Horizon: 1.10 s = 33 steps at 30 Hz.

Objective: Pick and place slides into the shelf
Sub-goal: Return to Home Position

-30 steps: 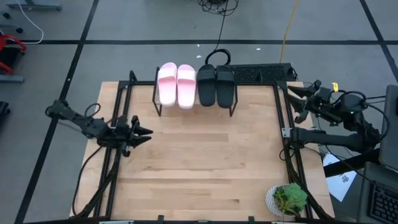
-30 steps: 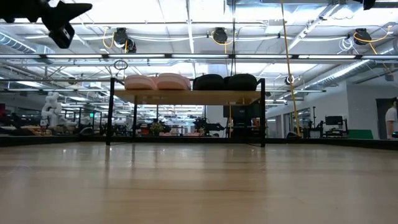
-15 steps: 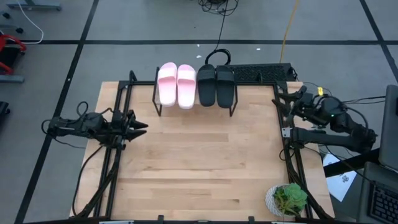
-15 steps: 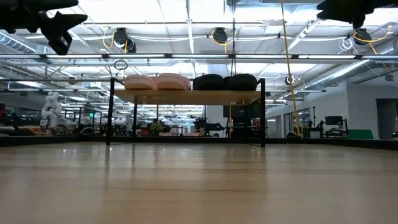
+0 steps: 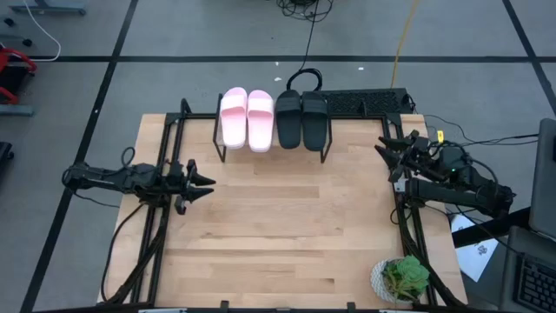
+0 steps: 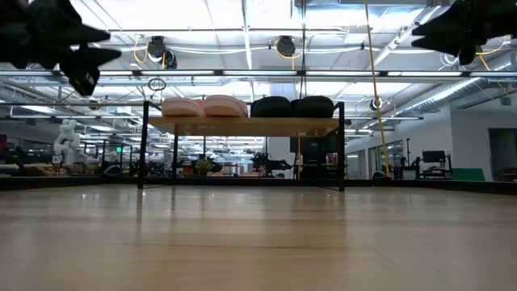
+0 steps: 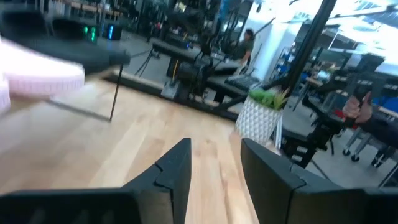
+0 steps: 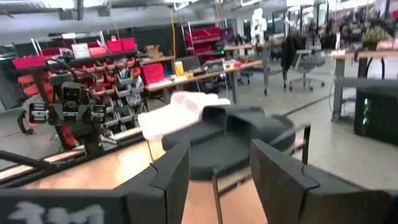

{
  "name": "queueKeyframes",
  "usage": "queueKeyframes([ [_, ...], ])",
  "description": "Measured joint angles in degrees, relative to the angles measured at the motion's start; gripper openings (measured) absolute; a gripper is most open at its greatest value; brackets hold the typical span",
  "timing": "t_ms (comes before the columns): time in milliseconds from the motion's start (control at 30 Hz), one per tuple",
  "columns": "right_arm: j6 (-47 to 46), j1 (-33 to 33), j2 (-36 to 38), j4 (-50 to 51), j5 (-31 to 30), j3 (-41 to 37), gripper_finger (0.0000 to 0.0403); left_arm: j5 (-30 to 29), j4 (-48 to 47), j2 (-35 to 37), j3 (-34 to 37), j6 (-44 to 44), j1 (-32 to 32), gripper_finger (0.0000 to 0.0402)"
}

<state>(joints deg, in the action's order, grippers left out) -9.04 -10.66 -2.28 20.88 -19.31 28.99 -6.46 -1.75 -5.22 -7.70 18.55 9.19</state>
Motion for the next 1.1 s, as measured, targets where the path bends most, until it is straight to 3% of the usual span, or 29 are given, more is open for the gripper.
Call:
queueKeyframes([
  [500, -0.8, 0.0, 0.5, -10.4, 0.0, -15.5, 0.0155, -1.0, -0.1, 0.0, 2.4, -1.7, 0.0, 0.0136],
  [800, -1.9, 0.0, 0.5, -9.3, -0.2, -17.6, 0.0155, -2.6, -2.0, 0.0, 2.5, -4.5, 0.0, 0.0136],
  [1100, -1.5, -0.2, 0.5, -9.7, -1.5, -19.0, 0.0155, -3.1, 3.7, -0.1, 6.9, -5.0, -0.1, 0.0136],
])
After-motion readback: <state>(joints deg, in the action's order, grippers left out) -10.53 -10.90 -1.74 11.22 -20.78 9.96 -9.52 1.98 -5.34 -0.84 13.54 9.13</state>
